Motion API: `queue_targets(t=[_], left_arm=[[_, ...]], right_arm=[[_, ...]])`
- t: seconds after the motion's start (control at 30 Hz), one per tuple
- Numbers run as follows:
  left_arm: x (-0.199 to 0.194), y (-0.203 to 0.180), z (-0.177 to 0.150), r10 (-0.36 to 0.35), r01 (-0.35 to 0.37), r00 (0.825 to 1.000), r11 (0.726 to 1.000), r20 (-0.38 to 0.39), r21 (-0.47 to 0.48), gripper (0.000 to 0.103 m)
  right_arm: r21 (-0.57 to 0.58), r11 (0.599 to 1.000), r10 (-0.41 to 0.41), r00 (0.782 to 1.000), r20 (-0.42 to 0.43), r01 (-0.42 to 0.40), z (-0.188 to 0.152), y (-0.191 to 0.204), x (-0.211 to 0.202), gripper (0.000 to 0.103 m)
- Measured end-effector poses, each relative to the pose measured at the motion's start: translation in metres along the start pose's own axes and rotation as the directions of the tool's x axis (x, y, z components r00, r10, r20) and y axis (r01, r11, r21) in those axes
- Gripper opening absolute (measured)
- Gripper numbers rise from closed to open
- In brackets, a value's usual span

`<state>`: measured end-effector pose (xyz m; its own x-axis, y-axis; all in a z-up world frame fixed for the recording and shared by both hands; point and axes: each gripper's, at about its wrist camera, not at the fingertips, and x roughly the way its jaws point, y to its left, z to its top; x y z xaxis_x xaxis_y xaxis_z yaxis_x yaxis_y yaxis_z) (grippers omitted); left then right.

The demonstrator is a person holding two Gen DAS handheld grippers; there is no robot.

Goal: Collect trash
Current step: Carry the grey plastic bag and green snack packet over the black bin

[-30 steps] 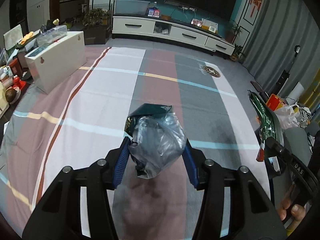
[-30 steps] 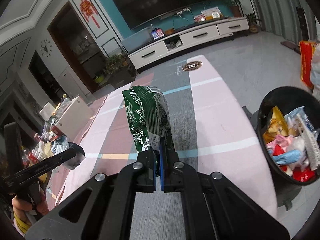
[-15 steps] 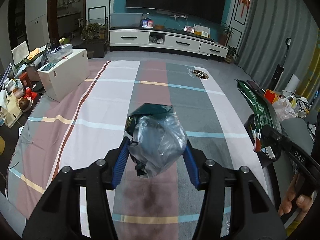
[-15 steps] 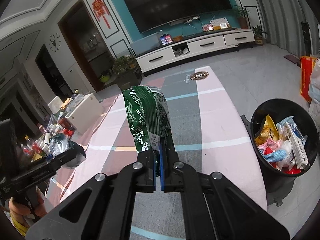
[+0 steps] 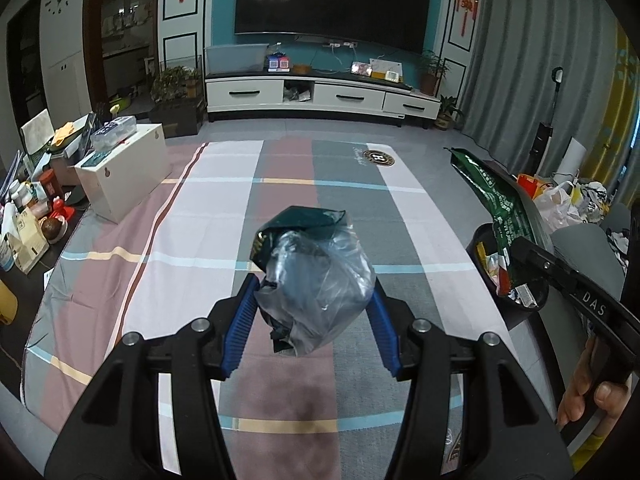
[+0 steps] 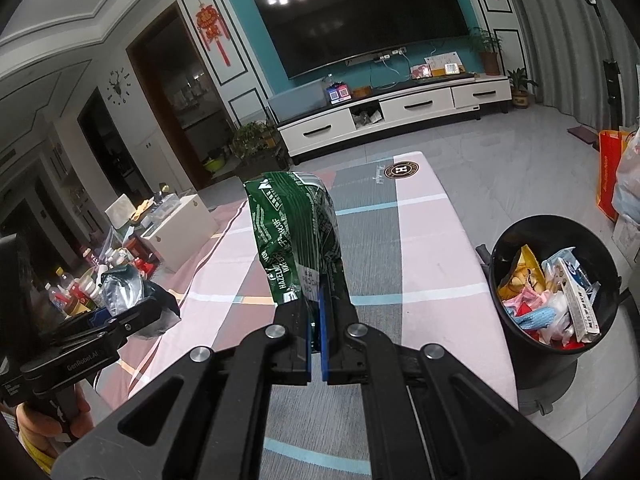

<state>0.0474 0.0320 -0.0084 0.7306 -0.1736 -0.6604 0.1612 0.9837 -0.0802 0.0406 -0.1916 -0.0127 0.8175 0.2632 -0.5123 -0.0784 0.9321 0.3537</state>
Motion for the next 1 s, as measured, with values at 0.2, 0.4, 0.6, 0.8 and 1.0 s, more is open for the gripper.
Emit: queue_targets(t=[0.2,0.4,0.6,0.8,1.0], left_arm=[[-0.01,-0.014,-0.001,-0.016,0.015,1.0,0.999,0.018,0.031,0.055],[-0.018,-0.026,-0.001,-0.02,0.018,0.999,0.998,0.038,0.066,0.055],[-0.023,-0.04,-0.003,-0.024,0.019,0.998,0.995,0.051,0.1,0.056],[-0.021,-0.05,-0.002,-0.036,0.03,0.998,0.992,0.049,0.124,0.056],[-0.013,-0.064,0.001,-0.052,0.045,0.998,0.987,0.044,0.155,0.056]], right_arm=[[0.002,1.0,-0.004,1.0,0.018,0.004,0.0,-0.002,-0.012,0.004],[0.007,1.0,-0.01,0.999,0.031,0.009,0.0,-0.006,-0.02,0.004],[0.008,1.0,-0.017,0.999,0.046,0.017,0.0,-0.008,-0.028,0.004],[0.014,0.999,-0.036,0.998,0.06,0.035,-0.001,-0.014,-0.036,0.004],[0.038,0.998,-0.056,0.996,0.072,0.053,-0.001,-0.026,-0.043,0.004]])
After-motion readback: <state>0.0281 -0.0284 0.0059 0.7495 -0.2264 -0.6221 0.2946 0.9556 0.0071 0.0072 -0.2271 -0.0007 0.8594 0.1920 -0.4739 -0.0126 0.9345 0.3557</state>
